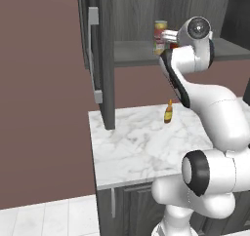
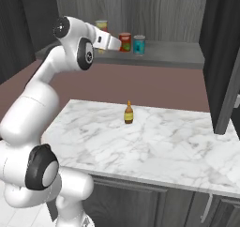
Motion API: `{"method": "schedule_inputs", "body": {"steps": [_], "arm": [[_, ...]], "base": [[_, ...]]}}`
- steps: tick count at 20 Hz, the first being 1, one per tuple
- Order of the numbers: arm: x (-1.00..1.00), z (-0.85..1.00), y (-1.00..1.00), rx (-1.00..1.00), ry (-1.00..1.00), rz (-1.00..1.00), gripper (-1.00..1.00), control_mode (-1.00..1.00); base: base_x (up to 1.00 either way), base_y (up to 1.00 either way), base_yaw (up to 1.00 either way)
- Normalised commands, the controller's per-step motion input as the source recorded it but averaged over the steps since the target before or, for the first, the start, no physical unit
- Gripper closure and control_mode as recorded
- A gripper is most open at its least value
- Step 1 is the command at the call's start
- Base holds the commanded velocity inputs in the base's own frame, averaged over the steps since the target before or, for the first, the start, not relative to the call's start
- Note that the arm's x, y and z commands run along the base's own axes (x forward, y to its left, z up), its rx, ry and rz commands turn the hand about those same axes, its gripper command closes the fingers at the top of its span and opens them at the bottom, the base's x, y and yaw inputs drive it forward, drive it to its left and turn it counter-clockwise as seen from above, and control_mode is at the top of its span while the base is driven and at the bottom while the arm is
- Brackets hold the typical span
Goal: Stack two cans on top of the other two cans in the cabinet.
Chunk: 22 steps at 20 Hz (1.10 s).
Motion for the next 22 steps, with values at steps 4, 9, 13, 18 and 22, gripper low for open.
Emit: {"method": "schedule_inputs", "body": {"steps": [4, 9, 13, 18, 22], "arm": [[-0.19, -0.02, -0.54, 0.0, 0.0, 0.06, -1.0, -1.0], [-0.1, -0.01, -0.54, 0.0, 0.0, 0.08, -1.0, -1.0], [-0.01, -0.07, -0.51, 0.0, 0.0, 0.19, -1.0, -1.0], [-0.01, -0.11, -0.45, 0.01, 0.01, 0.22, -1.0, -1.0], [0.0, -0.13, -0.37, 0.03, 0.0, 0.2, -1.0, -1.0]], "base": [[0.0, 0.0, 0.0], [0.0, 0.0, 0.0], [0.0, 0.0, 0.0], [0.0, 0.0, 0.0], [0.0, 0.0, 0.0]]}}
